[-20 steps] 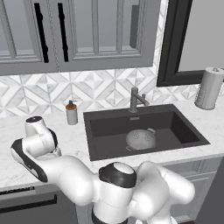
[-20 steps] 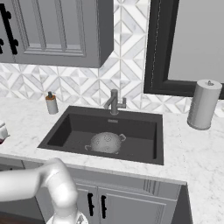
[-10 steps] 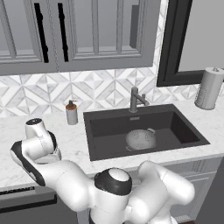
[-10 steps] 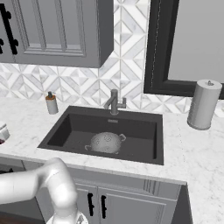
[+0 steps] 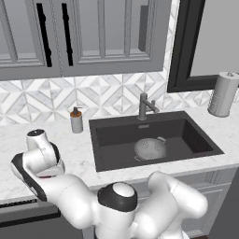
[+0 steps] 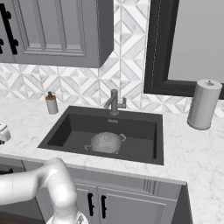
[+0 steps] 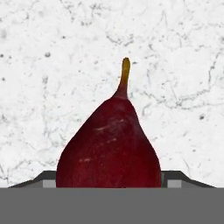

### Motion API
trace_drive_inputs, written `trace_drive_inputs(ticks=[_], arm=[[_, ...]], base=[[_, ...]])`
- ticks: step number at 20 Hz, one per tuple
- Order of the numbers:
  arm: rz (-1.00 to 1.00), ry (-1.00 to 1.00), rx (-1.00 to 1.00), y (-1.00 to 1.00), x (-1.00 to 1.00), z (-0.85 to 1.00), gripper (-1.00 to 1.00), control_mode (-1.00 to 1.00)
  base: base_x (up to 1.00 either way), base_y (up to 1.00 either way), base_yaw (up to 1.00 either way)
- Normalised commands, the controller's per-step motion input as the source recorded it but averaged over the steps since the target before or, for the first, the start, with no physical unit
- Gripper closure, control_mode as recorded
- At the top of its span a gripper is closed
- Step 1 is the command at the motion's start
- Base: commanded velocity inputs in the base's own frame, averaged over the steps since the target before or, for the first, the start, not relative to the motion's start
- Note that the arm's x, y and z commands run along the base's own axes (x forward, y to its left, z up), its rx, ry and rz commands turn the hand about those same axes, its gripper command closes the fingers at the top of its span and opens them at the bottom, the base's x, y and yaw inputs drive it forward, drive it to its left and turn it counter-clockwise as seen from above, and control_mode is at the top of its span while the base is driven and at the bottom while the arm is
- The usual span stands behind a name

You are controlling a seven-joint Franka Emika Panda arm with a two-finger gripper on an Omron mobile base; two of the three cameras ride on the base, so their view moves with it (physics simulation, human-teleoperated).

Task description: Put the colander in the sink, put the pear in the colander, and turn on the sink faucet and pour water over the colander.

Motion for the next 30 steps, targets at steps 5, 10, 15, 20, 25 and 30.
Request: trace_drive_inputs(ticks=[5, 10, 15, 20, 25, 30], arm=[[0.08, 0.00, 0.00, -0.18, -0.01, -0.08, 1.00, -1.00], [0.01, -0.06, 0.00, -0.33, -0.07, -0.10, 1.00, -1.00], [0.00, 0.01, 0.00, -0.57, -0.01, 0.16, 1.00, -1.00], [0.00, -0.01, 0.00, -0.64, -0.01, 0.33, 1.00, -1.00], [0.00, -0.07, 0.00, -0.71, 0.00, 0.35, 1.00, -1.00], [0.00, -0.08, 0.00, -0.75, 0.00, 0.29, 1.00, -1.00]], base=[[0.00, 0.00, 0.00], [0.00, 0.00, 0.00], [0.00, 0.00, 0.00], [0.00, 0.00, 0.00], [0.00, 0.00, 0.00], [0.00, 0.00, 0.00]])
